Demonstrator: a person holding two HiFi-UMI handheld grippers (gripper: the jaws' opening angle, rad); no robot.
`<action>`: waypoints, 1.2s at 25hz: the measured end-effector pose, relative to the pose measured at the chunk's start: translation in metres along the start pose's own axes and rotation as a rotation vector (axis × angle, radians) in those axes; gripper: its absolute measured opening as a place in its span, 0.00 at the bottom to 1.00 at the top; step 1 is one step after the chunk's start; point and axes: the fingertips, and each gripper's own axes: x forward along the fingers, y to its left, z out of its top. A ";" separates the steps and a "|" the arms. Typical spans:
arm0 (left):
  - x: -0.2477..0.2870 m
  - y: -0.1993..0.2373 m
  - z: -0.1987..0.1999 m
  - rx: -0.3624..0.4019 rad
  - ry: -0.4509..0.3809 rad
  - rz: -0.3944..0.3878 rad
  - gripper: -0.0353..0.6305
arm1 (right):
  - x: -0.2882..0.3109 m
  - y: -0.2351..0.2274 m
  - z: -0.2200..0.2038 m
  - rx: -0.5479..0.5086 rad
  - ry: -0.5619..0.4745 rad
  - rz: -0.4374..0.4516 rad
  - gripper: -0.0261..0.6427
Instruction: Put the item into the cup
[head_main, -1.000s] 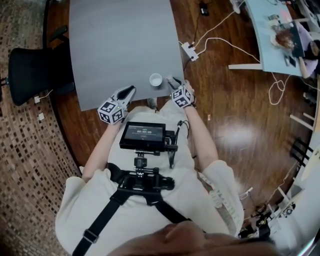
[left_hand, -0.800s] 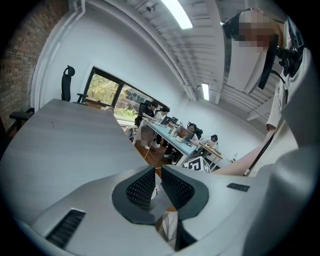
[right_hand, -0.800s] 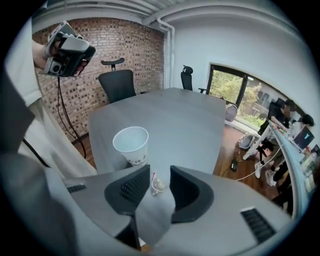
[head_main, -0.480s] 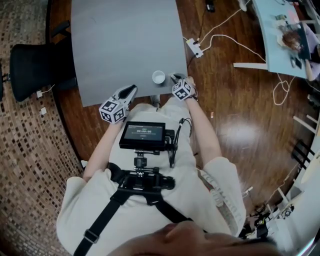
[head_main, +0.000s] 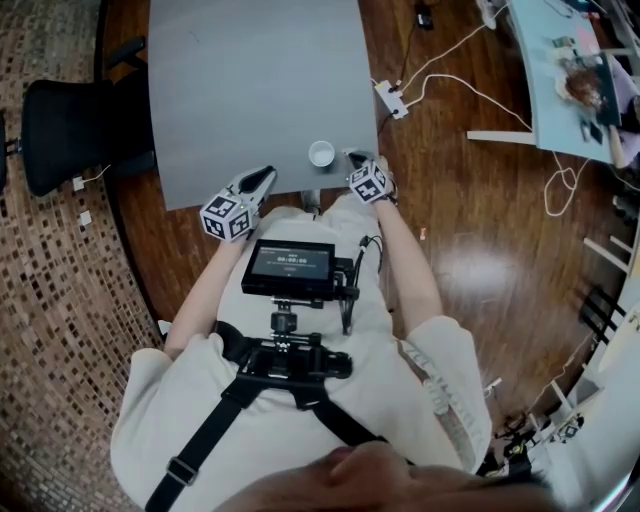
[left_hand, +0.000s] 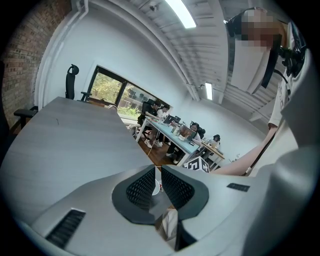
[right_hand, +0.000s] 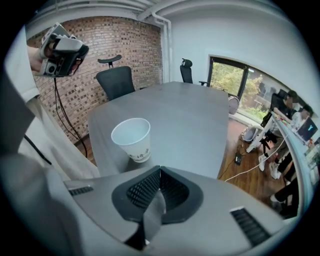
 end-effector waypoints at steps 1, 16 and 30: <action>0.001 0.000 0.000 0.001 0.001 -0.002 0.11 | -0.001 0.000 0.000 0.002 -0.001 -0.001 0.05; 0.025 0.004 0.000 0.006 0.012 -0.022 0.11 | -0.051 -0.008 0.036 0.002 -0.115 -0.053 0.05; 0.044 0.015 -0.003 -0.005 0.015 -0.017 0.11 | -0.092 -0.004 0.105 -0.053 -0.232 -0.042 0.05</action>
